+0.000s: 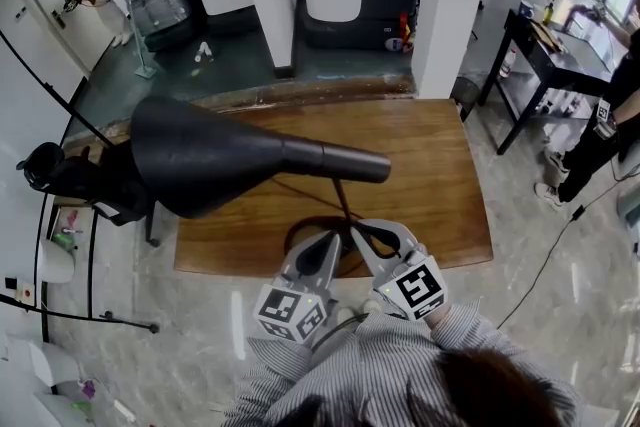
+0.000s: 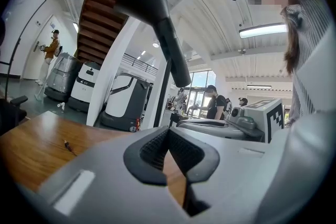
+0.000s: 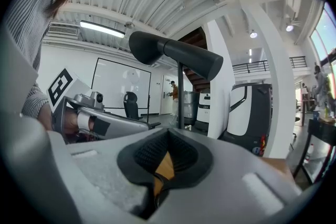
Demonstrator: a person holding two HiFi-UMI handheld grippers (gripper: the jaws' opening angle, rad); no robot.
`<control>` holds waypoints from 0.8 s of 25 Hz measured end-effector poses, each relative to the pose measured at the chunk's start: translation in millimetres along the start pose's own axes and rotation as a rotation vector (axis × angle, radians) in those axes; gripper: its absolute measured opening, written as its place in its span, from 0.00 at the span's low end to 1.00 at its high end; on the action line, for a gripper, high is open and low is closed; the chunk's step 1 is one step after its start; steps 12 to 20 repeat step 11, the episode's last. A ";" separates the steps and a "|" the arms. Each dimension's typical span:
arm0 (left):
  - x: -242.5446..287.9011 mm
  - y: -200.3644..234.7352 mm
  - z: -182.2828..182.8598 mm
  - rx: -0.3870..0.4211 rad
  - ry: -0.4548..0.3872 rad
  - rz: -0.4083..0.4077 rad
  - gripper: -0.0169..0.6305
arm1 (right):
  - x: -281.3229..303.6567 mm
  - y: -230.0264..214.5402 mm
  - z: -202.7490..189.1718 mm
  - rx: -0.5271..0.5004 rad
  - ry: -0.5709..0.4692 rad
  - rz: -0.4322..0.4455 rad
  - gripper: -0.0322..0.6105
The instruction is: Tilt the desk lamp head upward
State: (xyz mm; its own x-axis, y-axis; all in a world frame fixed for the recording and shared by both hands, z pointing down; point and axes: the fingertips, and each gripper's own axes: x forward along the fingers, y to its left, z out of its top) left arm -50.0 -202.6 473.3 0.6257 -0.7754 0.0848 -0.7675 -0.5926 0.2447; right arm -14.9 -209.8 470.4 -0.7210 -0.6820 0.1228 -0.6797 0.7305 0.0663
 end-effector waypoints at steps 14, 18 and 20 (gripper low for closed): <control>7.3 -7.1 -7.4 -0.003 0.024 -0.028 0.03 | -4.1 -6.5 -3.0 0.027 0.002 -0.009 0.05; 7.3 -7.1 -7.4 -0.003 0.024 -0.028 0.03 | -4.1 -6.5 -3.0 0.027 0.002 -0.009 0.05; 7.3 -7.1 -7.4 -0.003 0.024 -0.028 0.03 | -4.1 -6.5 -3.0 0.027 0.002 -0.009 0.05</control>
